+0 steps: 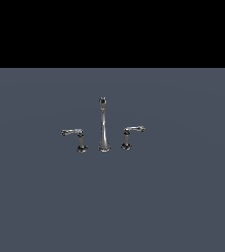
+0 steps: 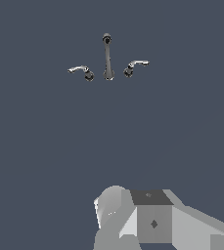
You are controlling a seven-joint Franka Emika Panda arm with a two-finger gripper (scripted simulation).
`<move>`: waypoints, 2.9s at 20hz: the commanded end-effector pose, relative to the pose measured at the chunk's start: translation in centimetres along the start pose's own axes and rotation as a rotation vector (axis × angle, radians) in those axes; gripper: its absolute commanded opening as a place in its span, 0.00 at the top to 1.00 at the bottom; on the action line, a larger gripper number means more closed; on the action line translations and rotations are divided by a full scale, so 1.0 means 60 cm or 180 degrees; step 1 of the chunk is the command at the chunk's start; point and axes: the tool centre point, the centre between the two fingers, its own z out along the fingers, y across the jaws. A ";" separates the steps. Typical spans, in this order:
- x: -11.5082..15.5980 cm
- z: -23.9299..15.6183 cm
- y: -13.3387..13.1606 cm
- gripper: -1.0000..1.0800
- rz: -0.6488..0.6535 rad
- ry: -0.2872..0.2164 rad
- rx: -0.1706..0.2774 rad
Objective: Turn on the faucet by rotating a designated handle.
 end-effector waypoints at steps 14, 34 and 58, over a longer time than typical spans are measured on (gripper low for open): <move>0.011 0.038 -0.032 1.00 0.0280 0.0002 0.0005; 0.093 0.211 -0.162 1.00 0.1529 0.0009 0.0036; 0.251 0.408 -0.264 1.00 0.2970 0.0015 0.0090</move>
